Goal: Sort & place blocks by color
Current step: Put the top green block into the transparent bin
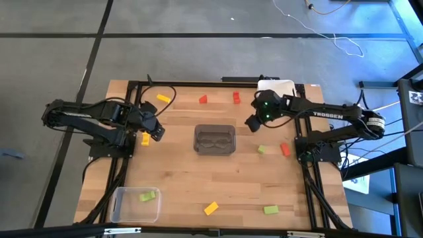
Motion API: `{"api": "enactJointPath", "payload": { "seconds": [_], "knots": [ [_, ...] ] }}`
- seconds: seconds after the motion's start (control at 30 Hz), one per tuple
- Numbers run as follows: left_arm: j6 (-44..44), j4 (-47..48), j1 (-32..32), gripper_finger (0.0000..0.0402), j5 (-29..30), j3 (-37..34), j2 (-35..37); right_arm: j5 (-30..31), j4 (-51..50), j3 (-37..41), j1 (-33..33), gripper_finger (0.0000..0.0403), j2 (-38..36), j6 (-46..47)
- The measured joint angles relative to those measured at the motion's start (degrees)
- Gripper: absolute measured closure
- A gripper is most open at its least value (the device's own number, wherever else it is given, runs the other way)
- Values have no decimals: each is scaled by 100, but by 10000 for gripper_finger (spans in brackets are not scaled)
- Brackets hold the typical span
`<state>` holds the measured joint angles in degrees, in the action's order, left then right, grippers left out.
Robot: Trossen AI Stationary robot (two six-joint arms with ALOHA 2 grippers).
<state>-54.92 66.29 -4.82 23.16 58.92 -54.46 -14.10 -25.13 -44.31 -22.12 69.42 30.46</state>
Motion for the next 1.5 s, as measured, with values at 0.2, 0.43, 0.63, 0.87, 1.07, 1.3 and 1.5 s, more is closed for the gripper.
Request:
{"api": "enactJointPath", "payload": {
  "seconds": [0.2, 0.43, 0.63, 0.87, 1.07, 1.3, 1.5],
  "knots": [
    [2, 1, 0, 208, 0, 0, 0, -1266, -729, -7, 57, 288, -61, -554],
    [5, 3, -1, 208, 131, 0, 0, -1404, -2253, -7, 346, 288, -61, -531],
    [11, 5, 0, 208, 454, 0, 0, -1000, -2451, -7, 640, 288, -61, -147],
    [9, 7, 0, 208, 435, 2, 0, -893, -2451, -7, 691, 288, -61, 97],
    [907, 28, -2, 208, -160, 2, 0, -893, -2447, -7, 689, 288, -61, 206],
    [2717, -257, -2, 208, -1346, 2, 0, -892, -2438, -7, 689, 288, -61, 40],
    [3802, -597, -2, 208, -2030, 2, 0, -891, -2438, -7, 689, 288, -61, -248]
  ]
}}
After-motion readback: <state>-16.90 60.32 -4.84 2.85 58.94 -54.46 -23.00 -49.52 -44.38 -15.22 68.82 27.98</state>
